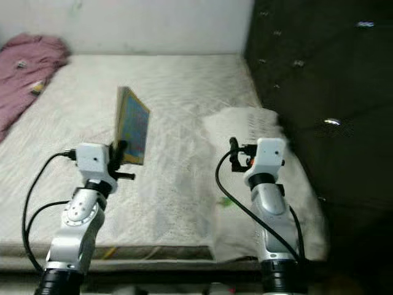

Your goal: Clean up the room

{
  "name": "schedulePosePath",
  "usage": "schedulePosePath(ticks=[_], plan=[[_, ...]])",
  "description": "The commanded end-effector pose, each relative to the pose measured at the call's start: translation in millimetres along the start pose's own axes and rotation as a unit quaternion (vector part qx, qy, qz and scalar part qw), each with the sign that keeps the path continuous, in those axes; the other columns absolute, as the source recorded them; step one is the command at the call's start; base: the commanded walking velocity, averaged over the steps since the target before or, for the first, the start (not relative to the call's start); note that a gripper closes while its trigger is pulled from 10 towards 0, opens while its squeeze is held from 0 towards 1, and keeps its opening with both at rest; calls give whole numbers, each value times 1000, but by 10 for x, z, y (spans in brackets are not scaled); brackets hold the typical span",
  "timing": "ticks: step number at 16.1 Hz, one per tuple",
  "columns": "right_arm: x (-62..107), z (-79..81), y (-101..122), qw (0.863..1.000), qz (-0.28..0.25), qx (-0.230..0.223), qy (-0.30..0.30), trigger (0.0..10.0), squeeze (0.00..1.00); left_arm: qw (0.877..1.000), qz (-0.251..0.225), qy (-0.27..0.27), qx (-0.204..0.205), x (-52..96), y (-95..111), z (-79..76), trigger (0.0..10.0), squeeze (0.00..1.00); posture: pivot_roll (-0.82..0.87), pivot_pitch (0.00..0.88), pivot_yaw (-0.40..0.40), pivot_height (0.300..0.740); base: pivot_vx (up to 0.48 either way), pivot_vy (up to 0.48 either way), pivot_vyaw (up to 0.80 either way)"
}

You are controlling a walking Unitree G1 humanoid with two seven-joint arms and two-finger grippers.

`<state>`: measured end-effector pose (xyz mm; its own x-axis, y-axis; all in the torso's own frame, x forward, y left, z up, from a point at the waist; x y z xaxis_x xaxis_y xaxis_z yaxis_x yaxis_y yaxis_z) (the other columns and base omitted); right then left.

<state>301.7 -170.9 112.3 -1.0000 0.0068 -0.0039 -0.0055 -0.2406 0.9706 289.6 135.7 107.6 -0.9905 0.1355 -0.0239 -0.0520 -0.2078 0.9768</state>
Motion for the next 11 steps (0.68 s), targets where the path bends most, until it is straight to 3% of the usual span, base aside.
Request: schedulePosePath(ticks=[1,4,7,10,11], plan=[[-2,7,17,1000,-2,-1,-2,10000,0,1000,-23,-1,-5,-19,104,23,10000,0,-123,0,20,740,0,0,-800],[1,12,17,1000,-2,1,0,10000,0,1000,-19,4,-8,-7,93,26,10000,0,-120,0,16,740,0,0,0],[3,14,14,1000,-2,1,1,10000,0,999,-35,-13,15,13,108,24,10000,0,-119,0,17,740,0,0,0],[11,14,-1,1000,0,1,1,10000,0,1000,-14,27,-7,31,62,97,10000,0,-117,0,19,740,0,0,0],[10,14,-8,1000,2,1,0,10000,0,1000,-6,26,4,23,44,99,10000,0,-115,0,18,740,0,0,0]])
Point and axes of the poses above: a point about 5 cm out from each wrist's last joint towards the gripper, its own x axis pointing back from the gripper into the wrist, its own y axis along the axis of the wrist's last joint, z = x × y, the point moved 1 cm from there along -x, pointing out of the wrist towards the gripper, and after that the axes turned 12 degrees about -x, right-handed, at the moved point
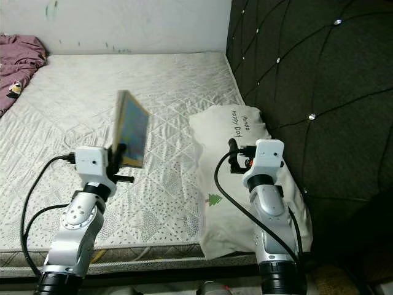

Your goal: Clean up the room

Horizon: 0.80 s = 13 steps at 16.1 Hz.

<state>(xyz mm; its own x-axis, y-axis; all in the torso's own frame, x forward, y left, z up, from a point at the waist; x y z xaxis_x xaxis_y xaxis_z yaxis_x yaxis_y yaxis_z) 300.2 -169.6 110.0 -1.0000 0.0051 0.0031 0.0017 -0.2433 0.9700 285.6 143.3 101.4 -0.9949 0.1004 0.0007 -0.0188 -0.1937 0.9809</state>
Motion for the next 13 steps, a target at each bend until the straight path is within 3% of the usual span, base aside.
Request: schedulePosePath(ticks=[1,8,13], plan=[[-6,8,14,1000,-1,2,1,10000,0,1000,-22,6,4,-29,120,37,10000,0,-115,0,18,740,0,0,0],[-14,-1,11,1000,1,2,-1,10000,0,1000,-18,-4,17,-51,135,-6,10000,0,-119,0,15,740,0,0,0],[-22,-2,16,1000,1,3,-2,10000,0,1000,-19,-8,17,-58,143,-13,10000,0,-121,0,15,740,0,428,-89]])
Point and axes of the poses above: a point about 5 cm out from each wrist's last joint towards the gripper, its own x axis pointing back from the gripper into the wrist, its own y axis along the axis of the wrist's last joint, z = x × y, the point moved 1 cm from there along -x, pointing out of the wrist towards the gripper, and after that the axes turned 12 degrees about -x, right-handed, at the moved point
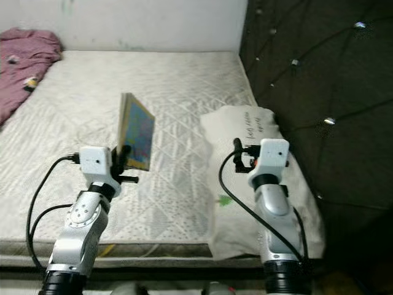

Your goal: Clean up the room

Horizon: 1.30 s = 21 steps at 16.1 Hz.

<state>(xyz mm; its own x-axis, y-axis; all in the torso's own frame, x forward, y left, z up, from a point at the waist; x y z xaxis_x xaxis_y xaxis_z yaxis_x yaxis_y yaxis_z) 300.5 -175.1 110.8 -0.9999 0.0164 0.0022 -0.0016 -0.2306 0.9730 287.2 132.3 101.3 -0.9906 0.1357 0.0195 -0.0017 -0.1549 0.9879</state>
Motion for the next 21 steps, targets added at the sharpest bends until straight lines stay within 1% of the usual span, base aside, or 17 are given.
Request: schedulePosePath(ticks=[1,3,6,7,8,9,10,11,12,13,14,17,19,21], plan=[[-19,49,-4,1000,3,-4,3,10000,0,1000,-25,11,-4,-26,127,87,10000,0,-121,0,15,740,0,480,0],[-21,49,-1,1000,2,-3,3,10000,0,1000,-23,13,-5,-26,124,88,10000,0,-120,0,14,740,0,358,0],[-20,45,-4,1000,3,-2,3,10000,0,999,-26,22,-5,-17,130,102,10000,0,-117,0,8,740,0,0,0],[-17,46,-6,1000,3,-2,4,10000,0,999,-25,25,-16,-7,137,111,10000,0,-115,0,8,740,0,0,0],[-14,47,-9,1000,4,-2,3,10000,0,999,-21,30,-18,2,129,119,10000,0,-115,0,9,740,0,0,0],[-13,49,-9,1000,4,-3,3,10000,0,1000,-12,27,-8,11,100,123,10000,0,-112,0,10,740,0,0,0],[-11,55,-4,1000,3,-3,3,10000,0,999,-18,28,5,25,79,169,10000,0,-111,0,14,740,0,0,0],[-21,63,4,1000,1,-3,4,10000,0,999,-13,37,-1,19,59,217,10000,0,-111,2,11,740,0,0,0],[-26,66,13,1000,-2,-4,4,10000,0,999,-17,35,11,8,61,231,10000,0,-111,15,13,740,0,0,0],[-21,62,15,1000,-3,-4,3,10000,0,999,-20,30,7,5,74,234,10000,0,-110,8,11,740,0,0,0],[-17,61,17,1000,-3,-3,2,10000,0,999,-17,42,3,4,76,264,10000,0,-110,11,10,740,0,0,0],[-9,58,13,1000,-1,-3,3,10000,0,999,-13,36,15,13,82,222,10000,0,-109,16,7,740,0,0,0],[-7,61,13,1000,0,-4,4,10000,0,999,-16,25,21,21,103,173,10000,0,-109,20,7,724,0,0,0],[-7,66,9,1000,2,-3,5,10000,0,999,-22,33,12,20,112,196,10000,0,-110,22,6,703,0,0,0]])
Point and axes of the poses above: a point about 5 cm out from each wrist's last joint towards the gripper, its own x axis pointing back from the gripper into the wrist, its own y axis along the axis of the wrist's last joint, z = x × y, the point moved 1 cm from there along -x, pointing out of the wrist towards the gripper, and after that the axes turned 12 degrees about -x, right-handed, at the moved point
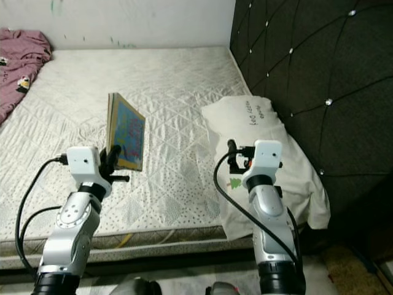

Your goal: Clean up the room

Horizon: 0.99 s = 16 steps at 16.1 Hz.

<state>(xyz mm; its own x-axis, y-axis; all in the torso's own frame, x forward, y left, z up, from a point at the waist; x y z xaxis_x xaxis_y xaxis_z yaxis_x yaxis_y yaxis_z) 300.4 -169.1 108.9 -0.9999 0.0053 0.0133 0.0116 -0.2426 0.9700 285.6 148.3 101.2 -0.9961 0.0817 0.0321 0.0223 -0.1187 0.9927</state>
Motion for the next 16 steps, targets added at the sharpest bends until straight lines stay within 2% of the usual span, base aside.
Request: schedulePosePath(ticks=[1,5,16], plan=[[-7,12,41,1000,-5,3,1,10000,0,1000,-28,8,-7,-31,132,42,10000,0,-112,20,7,689,0,0,0],[-5,15,37,1000,-4,4,2,10000,0,1000,-31,4,-7,-49,146,33,10000,0,-113,15,8,655,0,0,0],[4,9,13,1000,6,1,5,10000,0,999,-46,6,8,-50,195,37,10000,0,-109,18,-10,655,0,0,0]])
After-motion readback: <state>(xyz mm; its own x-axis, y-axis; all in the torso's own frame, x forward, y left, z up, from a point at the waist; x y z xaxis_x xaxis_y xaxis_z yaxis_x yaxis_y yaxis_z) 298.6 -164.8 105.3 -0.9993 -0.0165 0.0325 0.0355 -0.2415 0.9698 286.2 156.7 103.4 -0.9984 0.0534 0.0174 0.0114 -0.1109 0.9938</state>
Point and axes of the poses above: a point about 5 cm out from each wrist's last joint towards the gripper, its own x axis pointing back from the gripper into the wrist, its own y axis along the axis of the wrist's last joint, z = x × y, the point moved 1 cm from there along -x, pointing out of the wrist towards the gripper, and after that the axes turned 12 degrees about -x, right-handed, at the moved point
